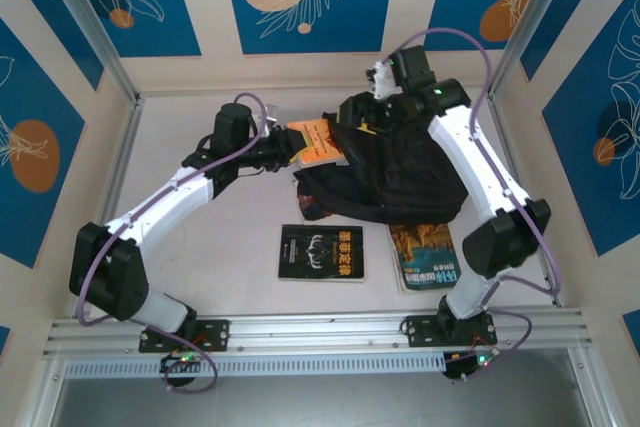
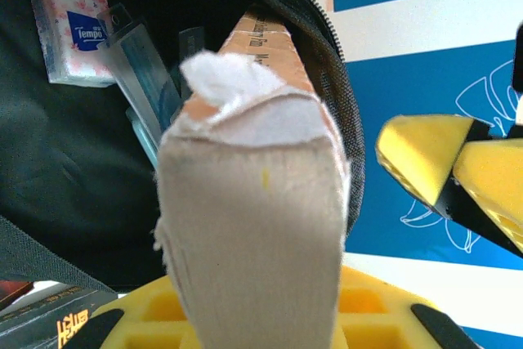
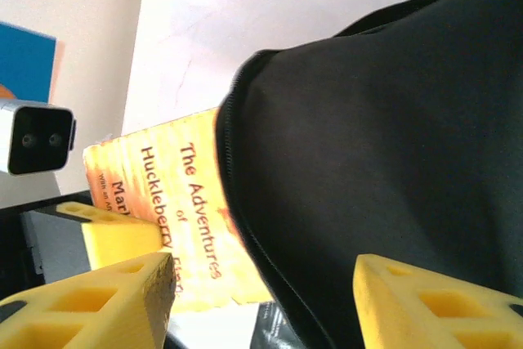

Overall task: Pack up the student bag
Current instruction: Open the student bag at the top-right of the table, then place the book in the student bag.

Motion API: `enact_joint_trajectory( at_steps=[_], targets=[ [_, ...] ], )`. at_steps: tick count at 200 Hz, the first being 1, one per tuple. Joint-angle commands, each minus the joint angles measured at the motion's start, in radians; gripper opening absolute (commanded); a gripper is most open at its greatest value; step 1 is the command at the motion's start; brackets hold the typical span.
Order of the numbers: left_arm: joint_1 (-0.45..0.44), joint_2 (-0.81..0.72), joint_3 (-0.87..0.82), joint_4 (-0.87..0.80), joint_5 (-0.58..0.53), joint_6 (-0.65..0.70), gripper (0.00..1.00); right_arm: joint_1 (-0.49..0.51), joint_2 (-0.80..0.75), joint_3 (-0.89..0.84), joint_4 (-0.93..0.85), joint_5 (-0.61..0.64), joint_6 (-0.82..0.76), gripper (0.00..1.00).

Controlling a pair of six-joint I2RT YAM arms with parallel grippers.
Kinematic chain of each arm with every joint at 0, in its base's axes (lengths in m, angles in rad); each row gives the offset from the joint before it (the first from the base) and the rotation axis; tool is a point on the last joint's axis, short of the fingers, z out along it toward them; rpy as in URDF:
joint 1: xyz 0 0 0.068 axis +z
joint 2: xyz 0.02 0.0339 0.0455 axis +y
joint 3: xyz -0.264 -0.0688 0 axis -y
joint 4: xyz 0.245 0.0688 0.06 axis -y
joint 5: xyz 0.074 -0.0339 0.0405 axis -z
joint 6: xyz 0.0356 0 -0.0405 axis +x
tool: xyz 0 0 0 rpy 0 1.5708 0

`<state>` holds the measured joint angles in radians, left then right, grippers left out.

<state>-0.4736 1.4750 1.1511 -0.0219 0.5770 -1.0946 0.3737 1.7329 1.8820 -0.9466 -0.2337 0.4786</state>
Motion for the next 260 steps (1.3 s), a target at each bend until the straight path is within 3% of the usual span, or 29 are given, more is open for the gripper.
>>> enact_joint_trajectory(
  at_steps=[1,42,67,95,119,152,183,228,260],
  targets=[
    [-0.014,-0.005,0.033,0.079,0.044,0.000,0.00,0.045,0.089,0.122,-0.121,-0.011,-0.062,0.59],
    [-0.014,-0.014,0.029,0.073,0.040,0.004,0.00,0.096,0.198,0.273,-0.203,0.214,-0.112,0.54],
    [-0.014,-0.019,0.028,0.063,0.042,0.011,0.00,0.113,0.220,0.287,-0.223,0.304,-0.128,0.45],
    [-0.014,-0.026,0.026,0.051,0.041,0.022,0.00,0.137,0.231,0.268,-0.228,0.327,-0.148,0.27],
    [-0.013,-0.032,0.037,0.033,0.045,0.030,0.00,0.148,0.231,0.275,-0.246,0.372,-0.149,0.00],
    [-0.007,-0.030,0.114,-0.160,0.015,0.140,0.00,0.141,0.170,0.334,-0.250,0.467,-0.142,0.00],
    [0.017,-0.001,0.248,-0.402,-0.032,0.299,0.00,0.106,0.106,0.395,-0.260,0.440,-0.111,0.00],
    [0.011,0.085,0.246,-0.259,0.049,0.166,0.00,0.081,0.083,0.489,-0.371,0.399,-0.085,0.00],
    [-0.034,0.178,0.302,-0.208,0.073,0.151,0.00,0.047,-0.018,0.388,-0.326,0.389,-0.058,0.00]
  ],
)
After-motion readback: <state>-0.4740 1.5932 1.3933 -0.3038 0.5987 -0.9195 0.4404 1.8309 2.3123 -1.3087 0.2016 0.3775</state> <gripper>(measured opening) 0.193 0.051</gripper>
